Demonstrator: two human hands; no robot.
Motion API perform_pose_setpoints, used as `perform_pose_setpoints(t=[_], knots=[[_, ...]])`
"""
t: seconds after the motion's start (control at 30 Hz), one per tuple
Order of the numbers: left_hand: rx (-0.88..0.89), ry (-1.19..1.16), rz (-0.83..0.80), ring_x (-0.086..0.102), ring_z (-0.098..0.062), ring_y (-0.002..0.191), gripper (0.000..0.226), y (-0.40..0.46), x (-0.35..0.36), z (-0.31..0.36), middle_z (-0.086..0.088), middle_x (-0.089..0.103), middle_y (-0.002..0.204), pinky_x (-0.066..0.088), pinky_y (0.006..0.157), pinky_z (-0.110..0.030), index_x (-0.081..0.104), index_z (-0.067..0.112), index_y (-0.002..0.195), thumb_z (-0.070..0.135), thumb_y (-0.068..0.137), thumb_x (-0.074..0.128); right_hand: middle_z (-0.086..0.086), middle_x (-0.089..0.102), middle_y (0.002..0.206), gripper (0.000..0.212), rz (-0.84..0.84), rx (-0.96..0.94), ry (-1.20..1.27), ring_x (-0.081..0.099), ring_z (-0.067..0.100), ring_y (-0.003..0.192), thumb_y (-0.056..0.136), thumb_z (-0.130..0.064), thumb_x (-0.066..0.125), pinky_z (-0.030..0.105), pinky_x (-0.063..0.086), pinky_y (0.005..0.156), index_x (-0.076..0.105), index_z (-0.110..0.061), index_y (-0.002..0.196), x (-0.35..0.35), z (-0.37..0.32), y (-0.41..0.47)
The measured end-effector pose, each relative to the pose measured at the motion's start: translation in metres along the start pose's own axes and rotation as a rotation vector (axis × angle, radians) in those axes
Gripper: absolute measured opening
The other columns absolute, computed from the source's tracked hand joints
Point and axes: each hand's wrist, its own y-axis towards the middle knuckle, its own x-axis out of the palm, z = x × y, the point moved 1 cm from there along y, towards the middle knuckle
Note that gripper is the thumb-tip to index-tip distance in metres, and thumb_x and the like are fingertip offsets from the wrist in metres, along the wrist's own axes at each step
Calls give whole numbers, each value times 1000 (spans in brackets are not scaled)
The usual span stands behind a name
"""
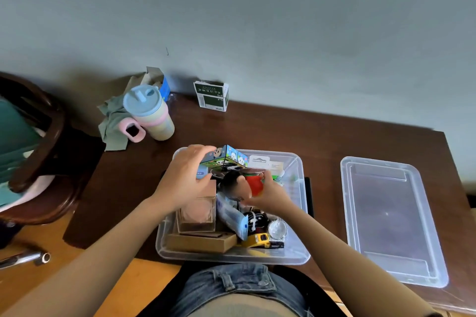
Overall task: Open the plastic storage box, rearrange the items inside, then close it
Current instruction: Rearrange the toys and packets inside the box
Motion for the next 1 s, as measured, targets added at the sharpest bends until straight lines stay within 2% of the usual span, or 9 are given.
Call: perform_pose_setpoints(t=[0.07, 0.17, 0.33, 0.43, 0.6, 0.73, 0.8, 0.9, 1.0], knots=[[-15, 45, -23, 51, -25, 111, 55, 7, 2, 1, -3, 55, 124, 36, 101, -43, 51, 13, 131, 7, 78, 68, -2, 54, 105, 82, -8, -18, 10, 58, 19, 92, 62, -41, 84, 31, 56, 76, 31, -23, 121, -1, -1, 1], [-45, 124, -59, 53, -26, 108, 55, 18, 5, -1, -5, 53, 121, 40, 96, -44, 52, 14, 131, 15, 79, 70, 1, 59, 103, 71, 2, -46, -43, 60, 22, 89, 65, -37, 81, 39, 55, 79, 33, -25, 117, -1, -1, -2], [-76, 210, -59, 53, -22, 103, 42, 29, 8, 1, 0, 53, 113, 45, 86, -43, 58, 21, 119, 29, 80, 72, -2, 57, 98, 72, -99, -28, -79, 61, 19, 87, 74, -29, 68, 34, 56, 79, 36, -27, 138, -16, -2, -11], [-51, 181, -56, 54, -20, 98, 36, 31, 9, 0, 4, 58, 107, 45, 81, -42, 60, 22, 112, 32, 80, 73, -3, 58, 100, 63, -124, -16, -141, 61, 17, 88, 74, -31, 67, 30, 54, 77, 44, -24, 132, -34, -1, -21], [-96, -185, -45, 62, -17, 99, 36, 30, 2, -4, 3, 66, 108, 48, 87, -40, 61, 14, 113, 29, 82, 73, -3, 62, 94, 36, -227, 18, -442, 58, 13, 83, 77, -42, 65, 23, 48, 68, 57, -19, 104, -55, 4, -42], [-157, -450, -106, 65, -11, 94, 25, 24, -7, -6, 6, 70, 102, 53, 82, -31, 62, 14, 107, 22, 85, 71, -1, 65, 100, 41, -261, 14, -644, 61, 17, 91, 77, -41, 66, 29, 53, 79, 60, -18, 111, -56, 2, -49], [-214, -529, -96, 67, -8, 89, 22, 20, -10, -8, 5, 71, 100, 54, 75, -22, 63, 14, 105, 20, 85, 70, -1, 65, 101, 39, -261, -11, -750, 60, 17, 90, 78, -39, 66, 28, 50, 74, 60, -18, 110, -53, 0, -50], [-294, -698, -54, 68, -6, 85, 17, 15, -15, -7, 4, 71, 95, 54, 69, -19, 63, 15, 102, 14, 86, 68, 1, 66, 101, 33, -263, -41, -863, 60, 18, 88, 80, -33, 65, 26, 47, 68, 60, -16, 108, -47, -2, -48], [-350, -874, -18, 69, -3, 82, 13, 9, -18, -5, 5, 72, 90, 52, 66, -14, 61, 14, 98, 8, 87, 64, 0, 67, 100, 39, -288, -52, -874, 61, 17, 87, 81, -41, 67, 25, 48, 69, 61, -16, 111, -47, -3, -44]])
